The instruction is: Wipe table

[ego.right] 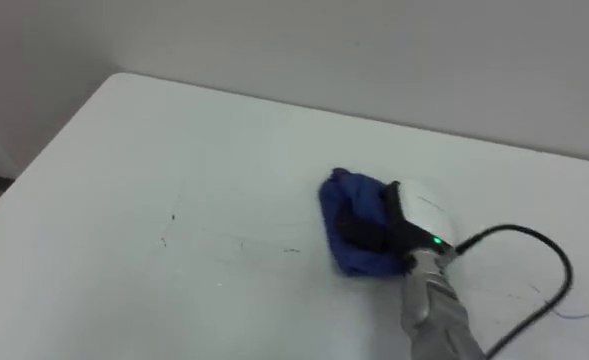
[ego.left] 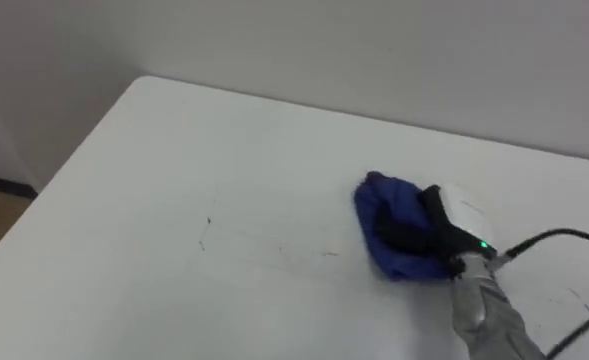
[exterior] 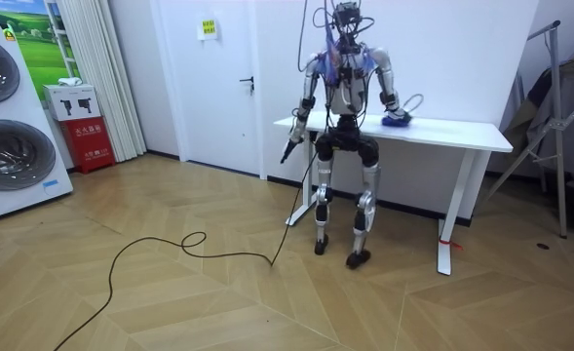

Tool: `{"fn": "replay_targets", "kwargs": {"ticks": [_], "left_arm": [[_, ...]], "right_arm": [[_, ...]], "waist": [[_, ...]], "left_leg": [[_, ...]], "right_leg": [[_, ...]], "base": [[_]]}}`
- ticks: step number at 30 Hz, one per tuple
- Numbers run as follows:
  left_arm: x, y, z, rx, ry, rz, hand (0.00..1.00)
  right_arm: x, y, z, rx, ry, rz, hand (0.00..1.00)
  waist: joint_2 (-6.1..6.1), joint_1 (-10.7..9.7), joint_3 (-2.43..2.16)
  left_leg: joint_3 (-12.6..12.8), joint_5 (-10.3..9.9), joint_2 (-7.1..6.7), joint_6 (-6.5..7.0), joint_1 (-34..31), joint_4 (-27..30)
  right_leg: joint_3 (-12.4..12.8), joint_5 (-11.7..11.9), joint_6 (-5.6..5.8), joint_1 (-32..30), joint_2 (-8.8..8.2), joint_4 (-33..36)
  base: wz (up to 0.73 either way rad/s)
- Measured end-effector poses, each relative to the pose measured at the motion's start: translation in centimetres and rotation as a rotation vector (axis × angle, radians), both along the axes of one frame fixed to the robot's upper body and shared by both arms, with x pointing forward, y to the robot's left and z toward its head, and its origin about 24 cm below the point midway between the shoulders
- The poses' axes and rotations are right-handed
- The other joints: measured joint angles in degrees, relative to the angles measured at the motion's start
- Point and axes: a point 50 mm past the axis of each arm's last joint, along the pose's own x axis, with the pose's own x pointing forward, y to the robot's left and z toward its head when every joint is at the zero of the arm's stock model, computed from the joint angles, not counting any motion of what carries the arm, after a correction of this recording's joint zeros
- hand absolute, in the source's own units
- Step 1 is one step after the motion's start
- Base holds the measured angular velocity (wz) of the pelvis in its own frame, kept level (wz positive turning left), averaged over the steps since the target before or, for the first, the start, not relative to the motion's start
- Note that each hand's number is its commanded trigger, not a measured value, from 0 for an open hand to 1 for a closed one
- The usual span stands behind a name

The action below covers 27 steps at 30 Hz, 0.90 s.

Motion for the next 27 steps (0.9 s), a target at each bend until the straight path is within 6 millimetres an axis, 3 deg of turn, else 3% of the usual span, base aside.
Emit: {"fn": "replay_targets", "kwargs": {"ticks": [1,2,3,5,6,8,10,12,13,14,15,16,17,18,19,20,21,23,25,26,27], "left_arm": [[0.1,0.5,0.2,0.015,-0.007,0.002,0.00],[0.1,1.1,0.6,0.039,-0.013,0.004,0.00],[0.2,1.6,0.8,0.058,-0.016,-0.001,0.00],[0.1,2.0,1.0,0.070,-0.011,-0.003,0.00],[0.2,2.0,1.0,0.069,-0.015,-0.006,0.00],[0.5,1.6,0.9,0.062,-0.013,-0.026,0.00],[0.6,1.1,0.6,0.043,-0.012,-0.031,0.00],[0.7,0.2,0.2,0.005,-0.025,-0.002,0.00],[0.8,0.1,0.2,0.003,-0.026,-0.003,0.00],[1.1,-0.7,-0.1,-0.018,-0.028,-0.010,0.00],[1.9,-1.8,-0.4,-0.054,-0.048,-0.016,0.00],[2.5,-2.5,-0.5,-0.073,-0.059,-0.026,0.00],[3.6,-3.8,-0.7,-0.101,-0.076,-0.059,0.00],[4.0,-4.8,-1.0,-0.124,-0.079,-0.087,0.00],[4.1,-5.2,-1.0,-0.136,-0.077,-0.096,0.00],[4.2,-5.7,-1.2,-0.158,-0.076,-0.098,0.00],[3.9,-6.0,-1.4,-0.167,-0.069,-0.095,0.00],[2.9,-5.7,-1.4,-0.161,-0.042,-0.077,0.00],[1.7,-5.4,-1.5,-0.158,-0.020,-0.058,0.00],[0.7,-5.3,-1.7,-0.157,0.004,-0.041,0.00],[-0.4,-4.9,-1.8,-0.149,0.029,-0.026,0.00]], "right_arm": [[-0.8,-1.1,-0.3,-0.003,0.010,-0.056,1.00],[-2.6,-3.0,-0.9,-0.018,0.039,-0.156,1.00],[-4.3,-4.3,-1.3,-0.026,0.064,-0.223,1.00],[-6.0,-5.1,-1.7,-0.020,0.080,-0.297,1.00],[-6.3,-5.1,-1.8,-0.017,0.081,-0.305,1.00],[-5.4,-4.3,-1.7,0.002,0.063,-0.276,1.00],[-4.0,-3.1,-1.5,0.006,0.054,-0.211,1.00],[-0.6,-0.2,-0.7,0.017,0.042,-0.078,1.00],[0.4,0.6,-0.3,0.015,0.038,-0.041,1.00],[2.5,2.3,0.6,0.008,0.024,0.043,1.00],[4.4,3.8,1.7,-0.009,0.008,0.120,1.00],[5.2,4.6,2.2,-0.016,0.002,0.158,1.00],[6.5,5.6,3.1,-0.033,-0.009,0.205,1.00],[7.6,6.6,3.7,-0.045,-0.010,0.252,1.00],[8.0,7.0,3.9,-0.043,-0.009,0.271,1.00],[8.4,7.3,4.2,-0.032,-0.004,0.287,1.00],[8.3,7.3,4.1,-0.029,0.004,0.291,1.00],[8.2,7.6,4.0,-0.019,-0.002,0.305,1.00],[7.5,7.3,3.7,-0.024,-0.007,0.310,1.00],[6.8,6.9,3.1,-0.039,-0.006,0.311,1.00],[5.8,6.3,2.5,-0.045,-0.006,0.302,1.00]], "waist": [[0.34,-0.40,-0.17],[1.07,-1.01,-0.67],[1.16,-1.41,-0.75],[1.14,-1.78,-0.75],[0.93,-2.86,-0.80],[0.57,-3.44,-0.93],[0.44,-1.98,-0.85],[0.29,0.61,-0.80],[0.28,1.12,-0.80],[0.82,1.39,-0.68],[1.91,1.90,-0.17],[1.93,1.88,-0.03],[1.71,2.33,0.23],[1.48,2.53,0.60],[1.34,2.43,0.70],[1.26,2.44,0.89],[1.51,2.88,0.78],[1.54,4.05,0.59],[1.91,3.93,0.09],[2.32,3.88,0.06],[2.74,2.82,-0.14]], "left_leg": [[0.47,-0.65,0.64,-0.09,-0.12,1.01],[0.62,-1.73,1.96,-0.52,0.10,2.39],[0.60,-2.43,2.97,-1.01,0.22,3.48],[-0.04,-3.14,4.69,-1.95,-0.21,5.17],[-1.28,-3.54,5.74,-2.63,-1.51,6.78],[-2.19,-3.88,7.40,-4.00,-3.03,8.68],[-1.25,-4.04,9.70,-6.07,-3.03,9.76],[1.35,-3.22,13.61,-9.89,-2.51,9.97],[1.69,-2.90,14.58,-11.01,-2.52,10.01],[2.37,-2.13,16.58,-13.18,-2.65,9.97],[1.69,-0.90,18.85,-13.11,-3.26,9.65],[1.08,-0.13,19.39,-11.91,-3.96,9.63],[0.81,1.25,18.91,-10.17,-5.43,10.12],[0.80,1.27,16.06,-9.86,-6.82,11.18],[0.88,1.07,14.32,-9.50,-7.61,12.05],[0.82,0.30,10.92,-8.14,-8.73,12.71],[0.92,-0.28,7.27,-6.88,-9.60,11.88],[0.38,0.56,4.11,-4.41,-9.87,9.63],[-1.05,2.01,3.58,-4.88,-8.22,6.62],[-1.13,2.77,3.41,-5.10,-6.42,4.41],[-1.88,2.92,3.26,-5.19,-5.28,3.06]], "right_leg": [[0.06,-0.37,-0.03,-0.42,-1.35,1.66],[0.97,-0.43,0.11,-0.62,-3.90,2.21],[2.55,-0.13,0.62,-0.25,-5.61,0.66],[3.89,1.43,1.11,0.18,-7.26,-3.49],[3.36,3.11,1.18,1.19,-7.94,-7.07],[2.61,6.10,1.20,1.91,-7.91,-11.34],[2.44,8.38,1.26,1.46,-6.74,-13.51],[2.03,8.66,0.78,-1.53,-2.97,-10.92],[1.55,8.93,0.48,-2.20,-1.75,-9.50],[-0.73,6.64,1.30,-3.22,0.13,-7.53],[-1.23,4.12,-1.01,-5.60,2.40,-4.34],[-1.19,2.71,-1.37,-6.66,2.95,-3.10],[-1.21,1.19,-2.93,-8.16,3.37,-2.05],[-1.20,0.89,-4.14,-8.83,3.55,-2.03],[-1.26,0.79,-4.65,-9.07,3.58,-2.05],[-1.43,0.73,-5.53,-9.14,3.74,-2.35],[-1.48,0.99,-6.15,-9.00,4.36,-3.19],[-0.96,1.72,-6.73,-8.89,5.31,-4.86],[-1.44,2.61,-6.99,-7.44,6.31,-7.81],[-1.79,3.07,-6.94,-5.69,6.72,-9.65],[-2.77,3.23,-6.75,-3.96,6.95,-11.22]], "base": [[-0.18],[-0.12],[-0.11],[0.06],[0.23],[0.14],[-0.37],[-0.77],[-0.75],[-0.51],[-0.29],[0.00],[0.04],[0.00],[-0.03],[0.00],[-0.07],[-0.21],[0.02],[0.25],[0.32]]}}
